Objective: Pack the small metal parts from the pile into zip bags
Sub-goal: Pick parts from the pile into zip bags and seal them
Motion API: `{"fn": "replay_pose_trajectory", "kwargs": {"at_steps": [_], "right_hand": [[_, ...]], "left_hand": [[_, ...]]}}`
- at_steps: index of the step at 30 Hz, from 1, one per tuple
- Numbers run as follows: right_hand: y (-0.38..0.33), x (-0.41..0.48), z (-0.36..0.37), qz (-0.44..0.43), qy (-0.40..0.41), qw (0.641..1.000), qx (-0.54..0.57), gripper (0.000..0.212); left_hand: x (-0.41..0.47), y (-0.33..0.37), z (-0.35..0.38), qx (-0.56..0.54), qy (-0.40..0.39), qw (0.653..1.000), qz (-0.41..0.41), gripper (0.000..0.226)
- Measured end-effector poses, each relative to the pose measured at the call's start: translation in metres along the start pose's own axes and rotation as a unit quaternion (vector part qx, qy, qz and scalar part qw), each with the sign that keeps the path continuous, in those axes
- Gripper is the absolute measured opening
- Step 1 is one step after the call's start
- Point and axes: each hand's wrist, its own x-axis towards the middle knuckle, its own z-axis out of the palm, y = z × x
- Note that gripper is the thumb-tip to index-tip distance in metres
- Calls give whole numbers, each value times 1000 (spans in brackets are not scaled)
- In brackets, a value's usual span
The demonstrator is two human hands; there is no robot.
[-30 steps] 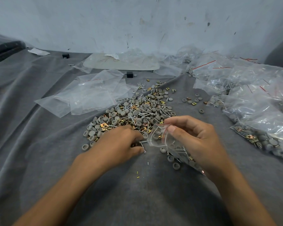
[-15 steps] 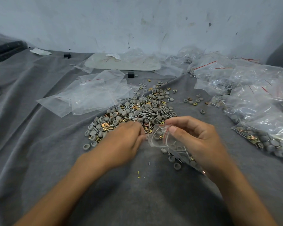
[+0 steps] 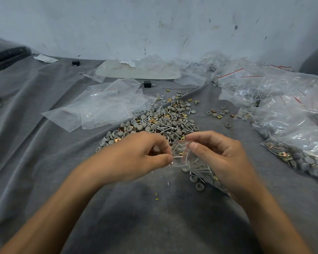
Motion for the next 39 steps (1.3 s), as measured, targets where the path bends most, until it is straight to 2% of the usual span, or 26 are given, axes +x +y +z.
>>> {"fn": "replay_pose_trajectory", "kwargs": {"at_steps": [3,8,13,16,18,20,22,25,27,29,32,39], "right_hand": [[1,0,0,-2,1,1000,-4,15],[2,1,0,-3,5,1000,6,15],[4,1,1,-6,2,1000,10,15],[5,1,0,-19,3,1000,15,16],[7,2,-2,-27,15,999,25,16],[9,4,-5,-33,49,997,50,17],[12,8,-9,-46,90,992,70,17],[13,12,-14,-64,126,986,91,15],[13,12,-15,-66,130,985,94,15],[14,11,-14,-66,122,986,92,15],[14,10,-12,-65,112,988,90,18],[11,8,-12,-44,94,991,81,18]], "left_hand": [[3,2,4,-9,26,1000,10,5],[5,4,8,-47,92,994,28,20],[8,4,13,-135,161,977,35,14],[11,7,21,-160,147,975,41,18],[13,3,21,-154,169,972,46,15],[14,-7,17,-118,230,965,38,10],[15,-14,19,-43,248,968,17,9],[17,-13,40,86,166,982,14,10],[18,-12,62,150,119,981,39,25],[20,-12,79,198,104,973,54,41],[23,-13,88,221,109,966,74,47],[23,-15,73,264,143,950,88,31]]}}
